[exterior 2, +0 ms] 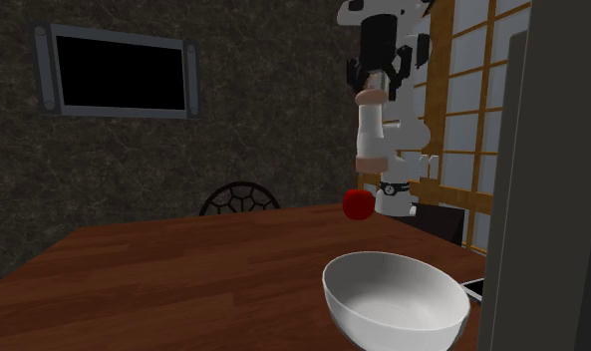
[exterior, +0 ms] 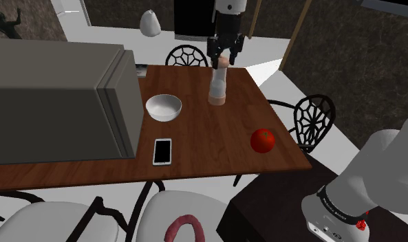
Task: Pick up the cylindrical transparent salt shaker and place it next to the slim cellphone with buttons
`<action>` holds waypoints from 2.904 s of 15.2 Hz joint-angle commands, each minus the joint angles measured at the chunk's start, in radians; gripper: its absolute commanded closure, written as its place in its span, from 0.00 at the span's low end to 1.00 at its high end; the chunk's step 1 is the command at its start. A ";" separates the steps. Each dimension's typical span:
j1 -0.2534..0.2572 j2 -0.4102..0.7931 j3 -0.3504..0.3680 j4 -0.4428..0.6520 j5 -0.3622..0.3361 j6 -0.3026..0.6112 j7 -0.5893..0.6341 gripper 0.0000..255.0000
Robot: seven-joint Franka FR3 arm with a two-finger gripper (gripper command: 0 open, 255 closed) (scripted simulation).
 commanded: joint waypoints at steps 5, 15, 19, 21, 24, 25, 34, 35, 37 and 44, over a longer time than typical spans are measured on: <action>0.070 0.000 0.070 0.067 0.007 -0.068 0.140 1.00; 0.191 0.100 0.179 0.305 0.003 -0.206 0.369 1.00; 0.189 0.080 0.178 0.224 0.007 -0.145 0.367 1.00; 0.189 0.073 0.177 0.186 0.008 -0.115 0.366 1.00; 0.188 0.063 0.177 0.134 0.009 -0.072 0.364 1.00; 0.187 0.061 0.177 0.117 0.010 -0.058 0.364 1.00; 0.186 0.049 0.176 -0.019 0.012 0.066 0.362 1.00; 0.186 0.049 0.176 -0.032 0.012 0.080 0.362 1.00; 0.186 0.050 0.176 -0.058 0.012 0.107 0.362 1.00; 0.186 0.059 0.176 -0.141 0.010 0.199 0.362 1.00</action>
